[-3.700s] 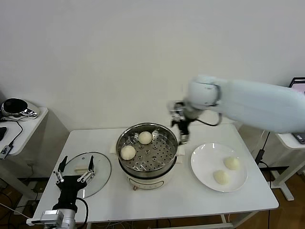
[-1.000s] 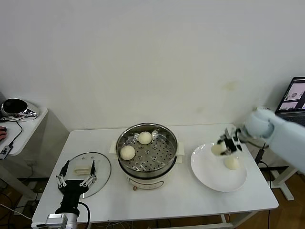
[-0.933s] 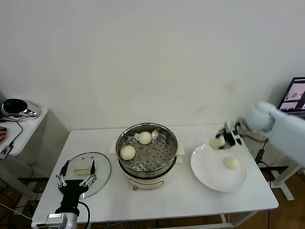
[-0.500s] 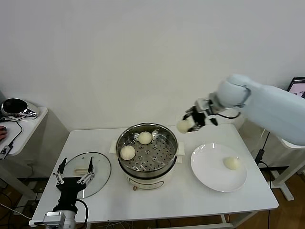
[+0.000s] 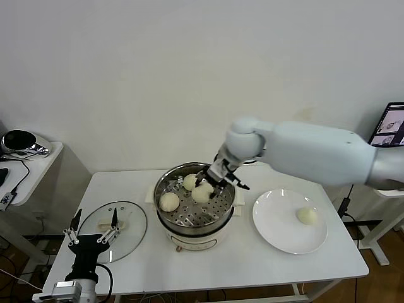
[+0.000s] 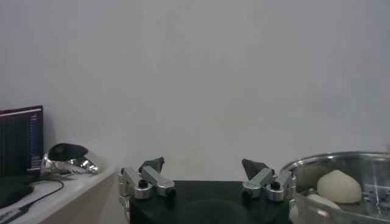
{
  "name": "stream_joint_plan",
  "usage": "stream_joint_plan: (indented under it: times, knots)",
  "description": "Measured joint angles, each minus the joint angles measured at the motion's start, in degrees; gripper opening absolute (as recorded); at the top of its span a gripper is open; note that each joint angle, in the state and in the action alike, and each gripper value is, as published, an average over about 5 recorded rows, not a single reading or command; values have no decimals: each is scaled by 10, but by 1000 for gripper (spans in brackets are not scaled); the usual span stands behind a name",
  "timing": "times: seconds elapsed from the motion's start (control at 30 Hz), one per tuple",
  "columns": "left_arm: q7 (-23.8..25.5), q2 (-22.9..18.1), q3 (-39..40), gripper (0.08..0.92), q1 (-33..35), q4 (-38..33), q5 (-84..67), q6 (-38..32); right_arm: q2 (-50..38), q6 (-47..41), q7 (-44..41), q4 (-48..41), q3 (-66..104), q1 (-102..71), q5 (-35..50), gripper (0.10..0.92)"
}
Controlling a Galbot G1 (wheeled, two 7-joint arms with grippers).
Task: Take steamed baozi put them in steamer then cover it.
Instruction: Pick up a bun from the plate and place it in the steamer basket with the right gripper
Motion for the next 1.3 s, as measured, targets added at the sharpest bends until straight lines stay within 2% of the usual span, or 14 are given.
stream_joint_plan:
  times: [0.33,0.67,0.77,1.03,1.3]
  knots:
    - [-1,-7,-2,823,4,-5,0,-5,45,93,6,-21,-22,-18,-89,535]
    - [-2,-8,1,823,2,-3,2,-5,56,135,17,-25,-25,-42,-140,543]
    - [-2,-9,2,823,2,-2,2,-5,56,143,21,-24,-25,-45,-146,582]
    - [-2,-6,-1,823,0,-2,2,-5,36,144,17,-3,-22,-26,-137,793]
    - [-1,-1,5,823,-8,-3,2,-1,-30,58,-7,43,-26,44,-72,823]
